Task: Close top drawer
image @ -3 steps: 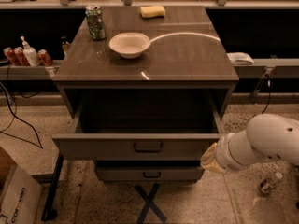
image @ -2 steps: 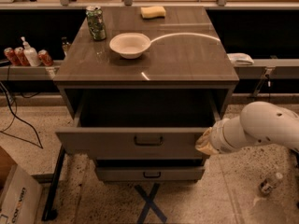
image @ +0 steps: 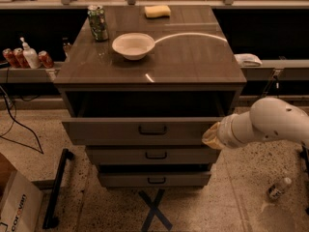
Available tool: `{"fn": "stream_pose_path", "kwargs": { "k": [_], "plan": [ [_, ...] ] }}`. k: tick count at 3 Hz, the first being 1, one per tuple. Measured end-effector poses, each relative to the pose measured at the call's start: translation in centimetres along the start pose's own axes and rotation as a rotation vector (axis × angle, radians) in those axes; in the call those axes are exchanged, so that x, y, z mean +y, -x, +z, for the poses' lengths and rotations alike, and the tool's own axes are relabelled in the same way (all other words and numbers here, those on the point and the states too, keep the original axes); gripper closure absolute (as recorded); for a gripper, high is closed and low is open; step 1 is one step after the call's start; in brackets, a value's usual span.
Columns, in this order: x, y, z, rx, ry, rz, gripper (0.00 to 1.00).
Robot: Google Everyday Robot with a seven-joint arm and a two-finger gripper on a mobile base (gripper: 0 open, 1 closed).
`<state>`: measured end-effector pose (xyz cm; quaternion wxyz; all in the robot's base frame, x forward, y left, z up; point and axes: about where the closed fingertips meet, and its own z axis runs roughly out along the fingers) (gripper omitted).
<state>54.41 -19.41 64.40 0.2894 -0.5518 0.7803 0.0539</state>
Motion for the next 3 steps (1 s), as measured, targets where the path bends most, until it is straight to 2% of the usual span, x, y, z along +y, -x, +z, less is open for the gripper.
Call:
{"fn": "stream_pose_path", "kwargs": {
  "k": [1, 2, 3],
  "plan": [
    [-4.0, 0.61, 0.96, -0.061, -0.04, 0.03, 0.28],
    [-4.22, 0.81, 0.92, -0.063, -0.043, 0.028, 0.06],
    [-4.14, 0.83, 1.01, -0.063, -0.041, 0.027, 0.0]
  ]
}}
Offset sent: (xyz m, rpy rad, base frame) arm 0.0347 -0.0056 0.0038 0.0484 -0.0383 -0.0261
